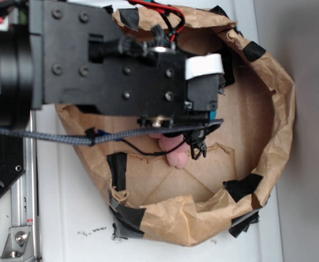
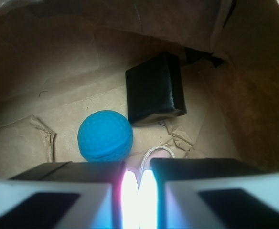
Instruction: Grab the black box.
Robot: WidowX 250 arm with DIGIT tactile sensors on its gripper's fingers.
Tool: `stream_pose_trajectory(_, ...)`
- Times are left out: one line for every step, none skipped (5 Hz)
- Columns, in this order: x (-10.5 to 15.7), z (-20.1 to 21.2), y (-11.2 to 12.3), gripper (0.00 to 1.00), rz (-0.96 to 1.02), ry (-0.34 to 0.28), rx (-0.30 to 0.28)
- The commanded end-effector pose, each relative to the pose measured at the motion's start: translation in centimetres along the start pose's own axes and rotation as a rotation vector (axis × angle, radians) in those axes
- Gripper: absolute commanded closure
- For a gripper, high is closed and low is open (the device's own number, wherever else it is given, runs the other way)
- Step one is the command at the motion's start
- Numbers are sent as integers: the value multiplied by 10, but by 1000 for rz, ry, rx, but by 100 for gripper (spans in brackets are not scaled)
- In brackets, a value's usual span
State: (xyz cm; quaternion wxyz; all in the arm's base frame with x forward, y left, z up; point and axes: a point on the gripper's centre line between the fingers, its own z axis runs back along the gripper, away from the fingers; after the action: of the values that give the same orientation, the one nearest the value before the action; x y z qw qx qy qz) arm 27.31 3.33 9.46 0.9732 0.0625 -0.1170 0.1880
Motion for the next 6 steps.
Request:
stream_pose_trajectory(12, 10, 14, 0, -5, -47, -16)
stream_pose_trajectory(23, 15, 25, 0, -48, -102, -116)
stream_pose_trajectory(26, 17, 21, 0, -100, -114, -106)
stream_pose_trajectory(23, 17, 23, 0, -93, -104, -121)
stream_pose_trajectory(23, 16, 28, 0, -81, -111, -116)
stream_pose_trajectory(29, 9, 35, 0, -65, -106, -117)
